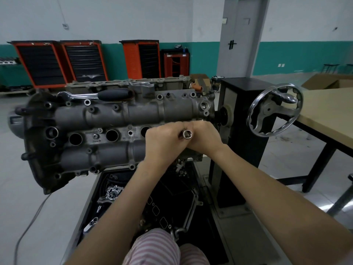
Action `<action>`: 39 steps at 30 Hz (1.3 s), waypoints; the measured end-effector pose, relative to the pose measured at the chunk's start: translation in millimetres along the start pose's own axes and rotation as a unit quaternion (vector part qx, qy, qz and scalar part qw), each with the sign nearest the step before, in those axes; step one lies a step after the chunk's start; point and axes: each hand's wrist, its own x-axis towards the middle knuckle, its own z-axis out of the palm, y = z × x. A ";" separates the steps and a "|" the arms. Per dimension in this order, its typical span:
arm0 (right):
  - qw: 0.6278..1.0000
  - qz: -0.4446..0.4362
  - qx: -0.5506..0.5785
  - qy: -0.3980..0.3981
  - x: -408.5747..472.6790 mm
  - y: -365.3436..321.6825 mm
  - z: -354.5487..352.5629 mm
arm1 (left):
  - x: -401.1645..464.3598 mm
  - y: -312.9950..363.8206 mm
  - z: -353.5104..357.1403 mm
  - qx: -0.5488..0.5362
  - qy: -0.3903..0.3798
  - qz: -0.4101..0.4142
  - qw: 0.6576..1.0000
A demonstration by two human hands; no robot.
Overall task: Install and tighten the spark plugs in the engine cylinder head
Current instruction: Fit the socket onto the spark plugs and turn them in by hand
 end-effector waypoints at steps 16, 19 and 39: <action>0.999 -0.028 -0.022 -0.013 0.2 5.5 5.1 | 12.9 -30.2 1.1 -0.009 -0.010 0.158 0.987; 1.000 -0.018 -0.007 -0.003 0.7 5.5 7.0 | 12.4 -31.5 6.5 -0.045 -0.013 0.173 0.984; 0.996 -0.068 0.029 0.049 -0.1 -0.9 -2.2 | 11.1 -37.5 19.5 -0.034 -0.035 0.158 0.986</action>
